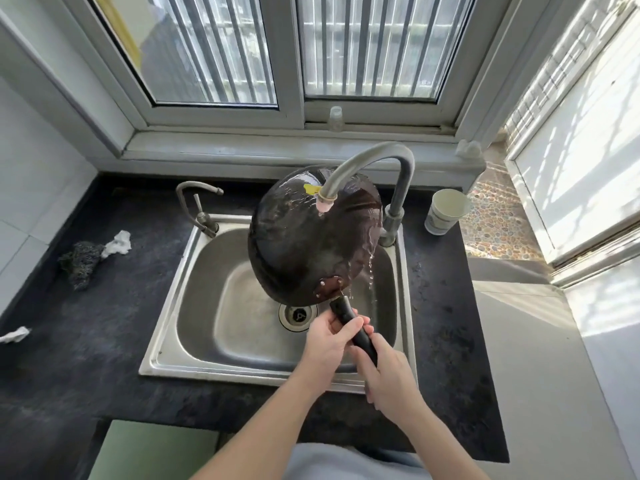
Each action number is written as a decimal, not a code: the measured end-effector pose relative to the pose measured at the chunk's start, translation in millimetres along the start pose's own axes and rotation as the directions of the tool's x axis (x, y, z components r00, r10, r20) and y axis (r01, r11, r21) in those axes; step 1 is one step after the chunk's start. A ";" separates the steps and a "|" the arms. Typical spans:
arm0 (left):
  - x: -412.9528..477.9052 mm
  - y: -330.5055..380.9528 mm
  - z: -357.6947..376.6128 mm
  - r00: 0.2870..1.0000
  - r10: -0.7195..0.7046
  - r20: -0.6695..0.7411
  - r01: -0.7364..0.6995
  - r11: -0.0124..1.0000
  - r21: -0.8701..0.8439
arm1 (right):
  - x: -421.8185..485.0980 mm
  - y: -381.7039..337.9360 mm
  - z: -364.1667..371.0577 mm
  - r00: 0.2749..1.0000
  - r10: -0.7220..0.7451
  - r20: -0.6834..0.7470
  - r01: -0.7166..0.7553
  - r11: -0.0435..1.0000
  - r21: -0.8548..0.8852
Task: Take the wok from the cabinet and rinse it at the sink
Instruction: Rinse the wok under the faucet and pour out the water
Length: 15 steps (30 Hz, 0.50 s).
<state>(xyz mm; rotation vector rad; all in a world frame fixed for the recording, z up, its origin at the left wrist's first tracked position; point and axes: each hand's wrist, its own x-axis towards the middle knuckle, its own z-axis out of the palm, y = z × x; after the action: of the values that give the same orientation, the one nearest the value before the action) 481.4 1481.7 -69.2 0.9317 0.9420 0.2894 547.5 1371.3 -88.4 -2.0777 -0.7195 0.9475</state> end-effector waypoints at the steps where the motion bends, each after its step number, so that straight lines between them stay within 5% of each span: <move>1: 1.7 0.0 3.9 1.000 -0.001 -0.019 0.001 1.000 0.006 | 2.5 0.6 -4.2 1.000 0.002 0.014 -0.002 1.000 0.005; 15: 6.0 5.3 43.6 0.985 0.115 -0.127 -0.098 0.987 0.130 | 16.3 6.7 -42.3 0.990 -0.009 0.138 -0.015 0.985 0.170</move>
<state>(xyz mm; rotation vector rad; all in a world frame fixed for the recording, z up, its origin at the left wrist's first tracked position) 520.4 1464.1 -57.6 1.0890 1.0445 0.3927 591.9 1363.0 -80.5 -1.8788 -0.6811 1.1235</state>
